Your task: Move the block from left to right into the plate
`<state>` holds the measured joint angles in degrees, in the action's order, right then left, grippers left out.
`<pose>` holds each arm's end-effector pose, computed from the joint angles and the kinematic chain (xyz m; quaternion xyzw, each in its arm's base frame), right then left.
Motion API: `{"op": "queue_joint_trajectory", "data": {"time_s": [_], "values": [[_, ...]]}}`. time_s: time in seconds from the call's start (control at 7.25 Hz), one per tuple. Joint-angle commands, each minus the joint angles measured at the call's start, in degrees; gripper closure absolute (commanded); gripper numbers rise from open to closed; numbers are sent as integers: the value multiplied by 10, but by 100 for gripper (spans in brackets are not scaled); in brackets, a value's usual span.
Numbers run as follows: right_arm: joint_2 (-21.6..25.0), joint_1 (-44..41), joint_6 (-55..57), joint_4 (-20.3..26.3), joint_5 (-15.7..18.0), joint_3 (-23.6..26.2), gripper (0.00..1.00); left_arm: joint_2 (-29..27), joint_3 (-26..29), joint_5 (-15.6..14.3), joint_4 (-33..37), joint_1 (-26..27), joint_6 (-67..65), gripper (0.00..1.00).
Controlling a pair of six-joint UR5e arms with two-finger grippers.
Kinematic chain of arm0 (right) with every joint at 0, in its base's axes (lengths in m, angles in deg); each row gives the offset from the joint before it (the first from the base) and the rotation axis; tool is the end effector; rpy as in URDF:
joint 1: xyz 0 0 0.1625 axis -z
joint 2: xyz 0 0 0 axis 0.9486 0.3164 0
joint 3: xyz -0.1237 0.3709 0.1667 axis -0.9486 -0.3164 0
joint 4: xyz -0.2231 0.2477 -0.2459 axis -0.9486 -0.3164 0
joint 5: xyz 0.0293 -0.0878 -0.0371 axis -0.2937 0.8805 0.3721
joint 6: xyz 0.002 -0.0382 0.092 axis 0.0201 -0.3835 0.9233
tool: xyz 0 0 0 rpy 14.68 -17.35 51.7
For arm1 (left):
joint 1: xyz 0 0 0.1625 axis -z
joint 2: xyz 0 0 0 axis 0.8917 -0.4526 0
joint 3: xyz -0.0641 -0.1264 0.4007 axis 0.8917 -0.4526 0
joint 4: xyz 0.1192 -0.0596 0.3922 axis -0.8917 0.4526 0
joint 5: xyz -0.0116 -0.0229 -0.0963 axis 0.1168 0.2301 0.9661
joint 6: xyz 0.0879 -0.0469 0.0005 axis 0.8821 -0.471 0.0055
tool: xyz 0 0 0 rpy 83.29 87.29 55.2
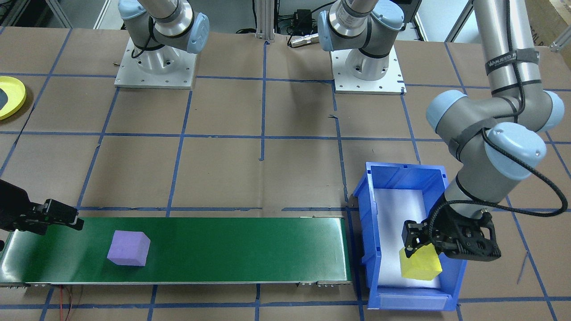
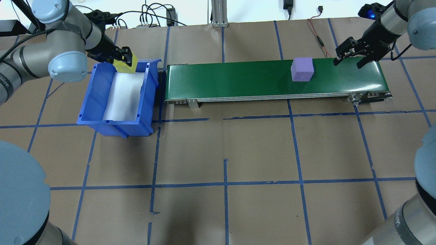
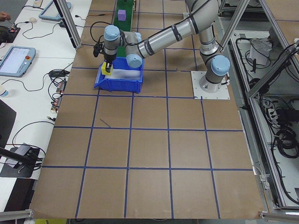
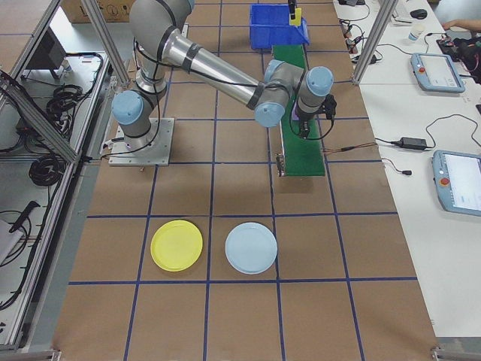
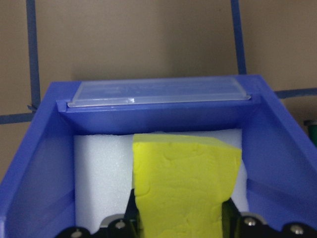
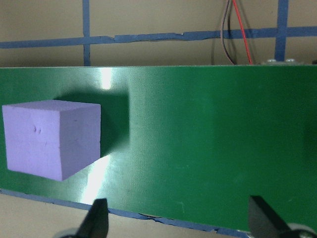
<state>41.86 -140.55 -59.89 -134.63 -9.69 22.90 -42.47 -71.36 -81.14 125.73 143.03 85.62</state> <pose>-0.0803 -0.6554 0.3107 -0.0140 0.9899 -0.0144 0.1401 -0.0314 -0.6626 0.3261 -0.0366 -0.9881 0.1450 0.0374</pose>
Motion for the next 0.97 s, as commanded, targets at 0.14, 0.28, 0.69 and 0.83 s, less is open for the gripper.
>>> {"op": "queue_joint_trajectory", "data": {"time_s": [0.14, 0.28, 0.69, 0.83], "values": [[1, 0, 53, 0, 0, -2, 1, 73, 12, 1, 12, 99, -87, 70], [2, -1, 93, -1, 0, -3, 1, 63, 12, 4, 13, 127, -116, 70], [-10, -4, 84, -31, -8, -4, 0, -45, 6, 17, -54, 181, -133, 70], [-22, -4, 63, -39, -8, -12, 0, -53, 5, 17, -55, 181, -133, 66]]}}
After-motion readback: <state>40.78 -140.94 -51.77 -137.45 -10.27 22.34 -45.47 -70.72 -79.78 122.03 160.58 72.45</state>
